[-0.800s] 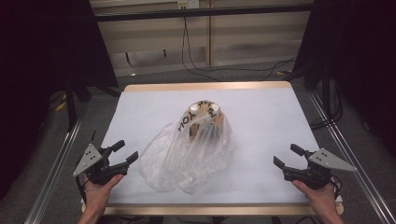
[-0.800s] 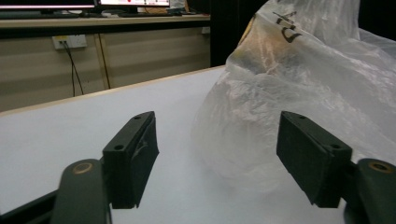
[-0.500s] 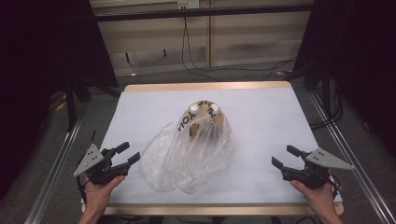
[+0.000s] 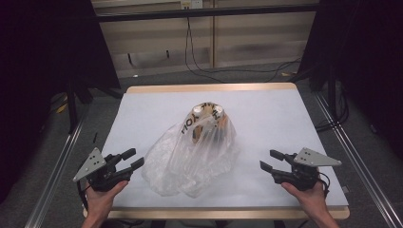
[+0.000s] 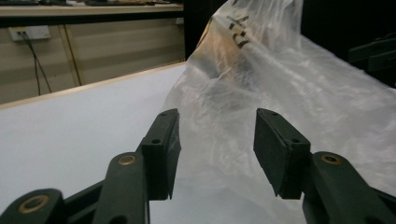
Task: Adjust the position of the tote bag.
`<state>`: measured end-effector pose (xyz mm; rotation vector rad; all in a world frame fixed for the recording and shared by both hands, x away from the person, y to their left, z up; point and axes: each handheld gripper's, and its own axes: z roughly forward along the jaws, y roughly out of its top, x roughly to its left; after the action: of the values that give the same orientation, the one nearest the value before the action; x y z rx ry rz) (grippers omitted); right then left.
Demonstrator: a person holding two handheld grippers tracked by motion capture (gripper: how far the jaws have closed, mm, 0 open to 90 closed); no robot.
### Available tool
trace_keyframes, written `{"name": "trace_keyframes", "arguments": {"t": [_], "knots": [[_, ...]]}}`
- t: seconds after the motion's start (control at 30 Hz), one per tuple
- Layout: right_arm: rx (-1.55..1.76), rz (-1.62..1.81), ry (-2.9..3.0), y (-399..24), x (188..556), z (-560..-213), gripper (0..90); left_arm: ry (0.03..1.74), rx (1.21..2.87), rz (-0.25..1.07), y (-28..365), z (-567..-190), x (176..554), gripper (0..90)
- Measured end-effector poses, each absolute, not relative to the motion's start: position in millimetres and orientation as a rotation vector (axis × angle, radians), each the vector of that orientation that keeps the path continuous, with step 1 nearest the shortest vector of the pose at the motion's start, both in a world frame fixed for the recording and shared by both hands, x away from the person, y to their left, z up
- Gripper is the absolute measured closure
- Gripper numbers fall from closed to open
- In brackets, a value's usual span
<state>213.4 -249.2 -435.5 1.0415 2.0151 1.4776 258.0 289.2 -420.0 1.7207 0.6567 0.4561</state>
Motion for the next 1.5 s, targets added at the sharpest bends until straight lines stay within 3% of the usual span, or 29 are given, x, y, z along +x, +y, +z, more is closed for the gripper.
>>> {"name": "trace_keyframes", "arguments": {"t": [0.27, 0.57, 1.03, 1.5], "knots": [[0.932, 1.519, 2.111, -216.3, 218.5, -424.9, 43.0, 0.569, 1.772, 0.381, 270.4, -417.6, 251.3, 50.7], [0.827, 1.601, 2.197, -181.1, 226.4, -409.4, 50.3, 0.506, 1.799, 0.289, 250.8, -417.6, 251.7, 48.0], [0.673, 1.610, 2.347, -129.6, 246.5, -394.0, 55.9, 0.449, 1.806, 0.200, 225.0, -408.6, 254.3, 33.8], [0.649, 1.606, 2.427, -101.2, 256.5, -415.9, 55.3, 0.445, 1.918, 0.180, 215.8, -431.9, 242.6, 22.9]]}}
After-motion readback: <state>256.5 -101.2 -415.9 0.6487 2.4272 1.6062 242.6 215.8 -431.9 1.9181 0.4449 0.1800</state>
